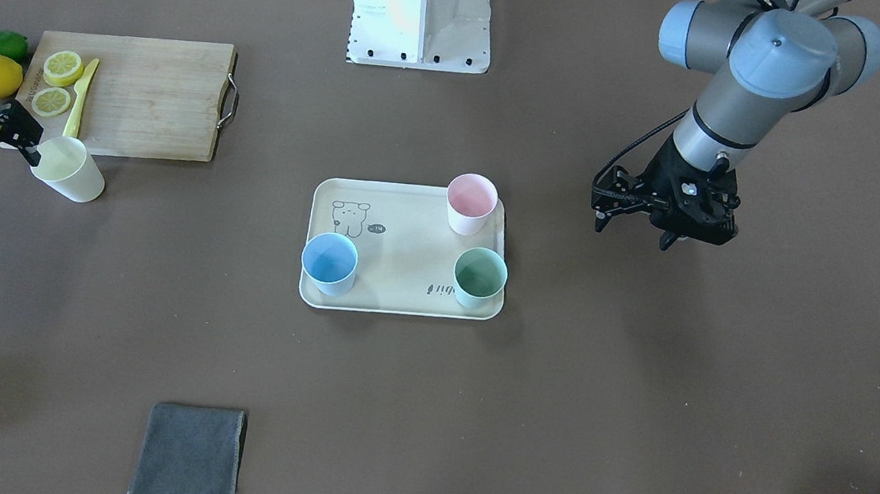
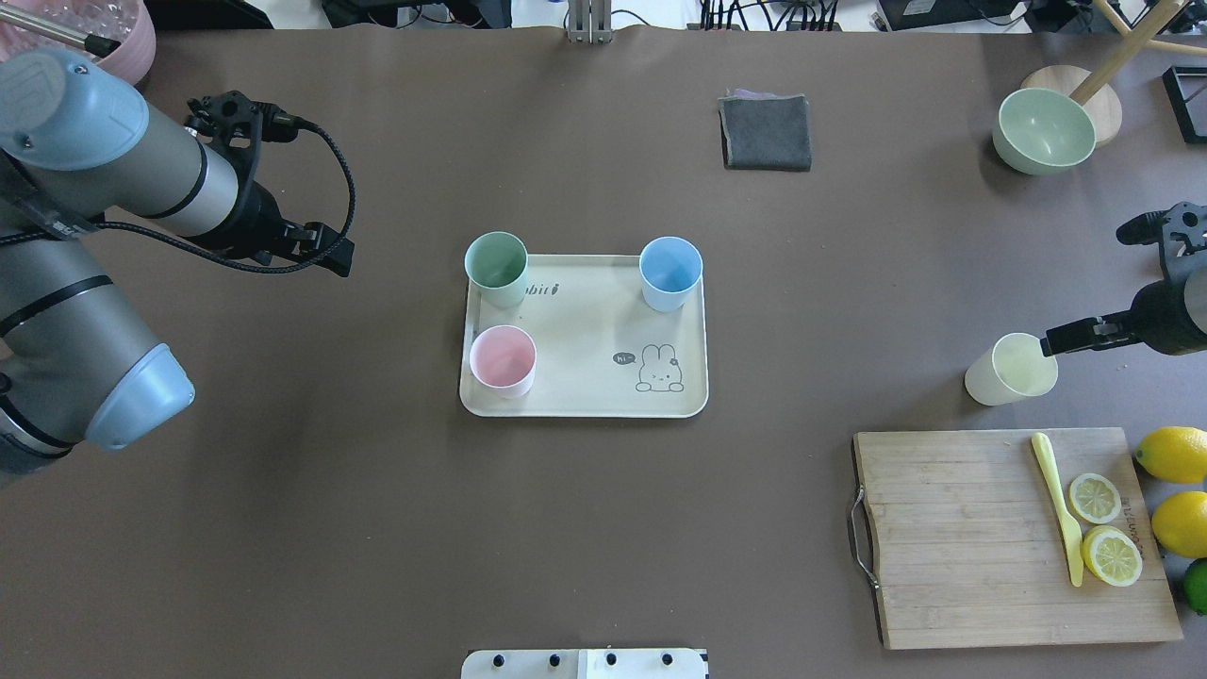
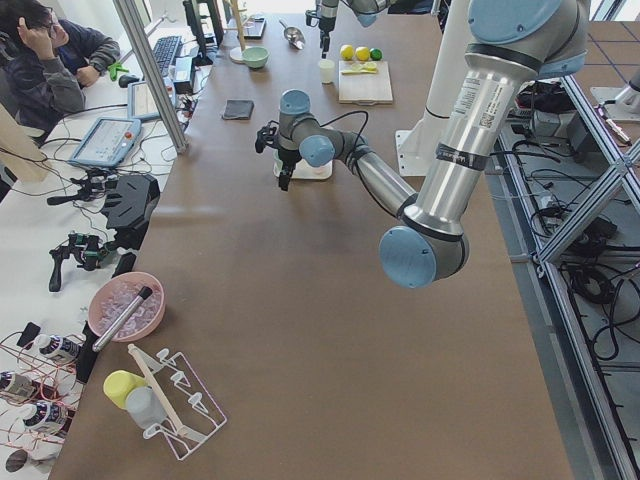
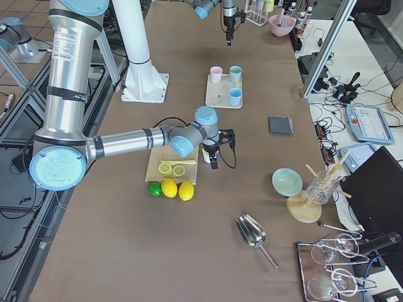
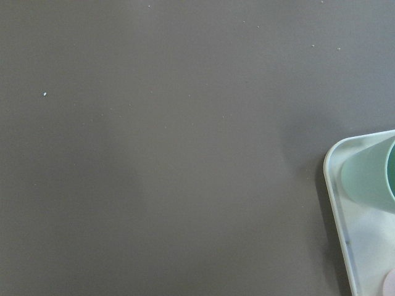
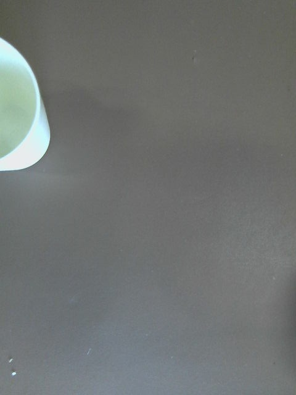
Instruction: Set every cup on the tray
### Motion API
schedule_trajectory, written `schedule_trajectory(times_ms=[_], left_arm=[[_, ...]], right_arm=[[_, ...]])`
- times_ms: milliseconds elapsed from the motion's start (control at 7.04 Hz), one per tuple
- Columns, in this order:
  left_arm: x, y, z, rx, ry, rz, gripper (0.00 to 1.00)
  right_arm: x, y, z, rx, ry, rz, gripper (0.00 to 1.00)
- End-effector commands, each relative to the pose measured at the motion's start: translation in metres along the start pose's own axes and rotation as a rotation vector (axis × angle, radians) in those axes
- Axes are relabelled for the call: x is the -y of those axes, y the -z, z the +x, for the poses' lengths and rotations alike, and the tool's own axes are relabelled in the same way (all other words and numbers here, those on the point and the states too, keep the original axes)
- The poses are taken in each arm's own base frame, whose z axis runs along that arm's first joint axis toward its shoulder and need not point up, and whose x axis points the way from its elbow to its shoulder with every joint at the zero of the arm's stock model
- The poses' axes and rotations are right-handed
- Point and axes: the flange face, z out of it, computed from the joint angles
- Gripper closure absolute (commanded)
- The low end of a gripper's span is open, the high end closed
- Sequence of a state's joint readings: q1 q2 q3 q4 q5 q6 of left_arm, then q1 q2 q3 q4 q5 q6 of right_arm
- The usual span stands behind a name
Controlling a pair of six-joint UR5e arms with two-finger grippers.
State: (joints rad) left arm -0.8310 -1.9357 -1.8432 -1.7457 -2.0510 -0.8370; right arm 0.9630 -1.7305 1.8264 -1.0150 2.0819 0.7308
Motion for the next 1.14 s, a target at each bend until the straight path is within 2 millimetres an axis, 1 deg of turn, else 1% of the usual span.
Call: schedule_trajectory(times_ms=[0, 142, 284, 426, 568, 710, 852, 995], left_arm=[[0.000, 0.000, 0.001, -0.001, 0.001, 0.000, 0.02], [0.000, 0.000, 0.001, -0.001, 0.001, 0.000, 0.02], [0.000, 0.000, 0.001, -0.001, 0.001, 0.000, 0.02], [0.000, -0.001, 0.000, 0.000, 0.002, -0.001, 0.02], [0.001, 0.000, 0.002, -0.002, 0.000, 0.001, 0.02], [0.001, 0.000, 0.002, -0.002, 0.000, 0.001, 0.02], [0.001, 0.001, 0.003, -0.003, 0.000, 0.002, 0.02], [0.001, 0.000, 0.002, -0.002, 0.000, 0.001, 0.02]], right_arm=[[0.008, -0.011, -0.007, 0.001, -0.046, 0.003, 0.03], [0.005, -0.019, -0.016, -0.011, -0.036, 0.004, 0.11], [-0.001, -0.027, -0.025, -0.021, -0.042, 0.000, 0.33], [-0.004, -0.031, -0.032, -0.018, -0.038, -0.009, 0.67], [-0.004, -0.031, -0.035, -0.014, -0.036, -0.008, 0.79], [-0.004, -0.026, -0.040, -0.004, -0.036, -0.002, 1.00], [0.003, -0.015, -0.055, 0.024, -0.031, 0.015, 1.00], [0.014, -0.003, -0.077, 0.057, -0.058, 0.035, 1.00]])
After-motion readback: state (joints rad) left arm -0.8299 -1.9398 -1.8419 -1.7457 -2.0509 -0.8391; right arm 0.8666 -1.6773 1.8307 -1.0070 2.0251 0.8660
